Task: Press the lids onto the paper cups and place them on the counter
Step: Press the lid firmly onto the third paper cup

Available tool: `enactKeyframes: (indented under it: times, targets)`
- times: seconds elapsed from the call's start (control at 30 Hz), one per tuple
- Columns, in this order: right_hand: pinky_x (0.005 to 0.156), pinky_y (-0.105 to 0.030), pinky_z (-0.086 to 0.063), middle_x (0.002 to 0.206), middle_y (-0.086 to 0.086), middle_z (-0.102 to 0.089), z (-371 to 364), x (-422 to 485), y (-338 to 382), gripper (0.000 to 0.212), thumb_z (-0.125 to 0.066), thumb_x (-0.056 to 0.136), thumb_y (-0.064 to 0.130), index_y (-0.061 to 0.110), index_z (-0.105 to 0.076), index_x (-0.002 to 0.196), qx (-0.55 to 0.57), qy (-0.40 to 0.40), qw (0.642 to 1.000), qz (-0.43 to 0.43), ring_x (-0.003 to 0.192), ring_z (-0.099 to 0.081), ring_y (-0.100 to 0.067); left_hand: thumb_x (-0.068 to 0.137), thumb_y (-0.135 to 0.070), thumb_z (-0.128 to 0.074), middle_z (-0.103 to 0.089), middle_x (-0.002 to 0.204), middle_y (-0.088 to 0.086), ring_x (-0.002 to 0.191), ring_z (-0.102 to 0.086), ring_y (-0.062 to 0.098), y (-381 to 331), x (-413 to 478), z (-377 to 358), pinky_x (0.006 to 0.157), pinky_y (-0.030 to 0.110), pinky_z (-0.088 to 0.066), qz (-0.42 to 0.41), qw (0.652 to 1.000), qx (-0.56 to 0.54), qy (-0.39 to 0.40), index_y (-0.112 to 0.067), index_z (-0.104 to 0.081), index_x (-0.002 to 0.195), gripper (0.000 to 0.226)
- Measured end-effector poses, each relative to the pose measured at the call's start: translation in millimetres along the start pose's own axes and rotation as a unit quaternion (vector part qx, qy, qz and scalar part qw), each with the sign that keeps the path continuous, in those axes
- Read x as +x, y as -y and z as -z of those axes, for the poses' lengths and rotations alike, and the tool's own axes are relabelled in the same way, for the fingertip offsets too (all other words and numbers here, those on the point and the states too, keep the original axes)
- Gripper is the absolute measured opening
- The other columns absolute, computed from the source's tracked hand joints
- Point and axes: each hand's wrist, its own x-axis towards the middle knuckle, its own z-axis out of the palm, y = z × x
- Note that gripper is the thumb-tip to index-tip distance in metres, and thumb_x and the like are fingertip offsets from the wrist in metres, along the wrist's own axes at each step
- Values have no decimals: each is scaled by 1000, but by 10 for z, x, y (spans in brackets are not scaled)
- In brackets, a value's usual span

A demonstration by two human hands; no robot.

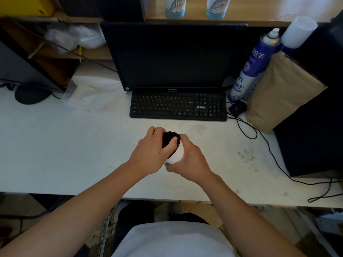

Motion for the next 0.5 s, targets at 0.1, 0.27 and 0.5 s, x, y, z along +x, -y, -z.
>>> enactKeyframes:
  times: [0.1, 0.27, 0.5]
  targets:
    - [75, -39, -58, 111, 8, -66, -117, 3, -16, 81, -87, 63, 39, 31, -45, 131, -101, -118, 987, 41, 94, -64, -18, 97, -57, -39, -50, 114, 5, 94, -58, 27, -104, 44, -55, 76, 36, -46, 90, 996, -24, -9, -14, -51, 123, 51]
    - [78, -38, -55, 111, 7, -66, -203, 19, -77, 84, -88, 60, 44, 29, -46, 132, -136, -162, 976, 58, 97, -64, -18, 97, -59, -39, -52, 115, 8, 94, -57, 27, -172, 74, -103, 75, 34, -42, 133, 990, -43, -21, -13, -50, 121, 53]
    - [83, -23, -57, 119, 18, -65, 168, -6, -164, 80, -92, 66, 17, 31, -51, 133, 138, 22, 989, 43, 108, -64, -3, 80, -74, -42, -46, 122, -4, 89, -61, 19, 53, -112, 35, 73, 34, -57, -125, 991, 42, -27, -20, -46, 134, 77]
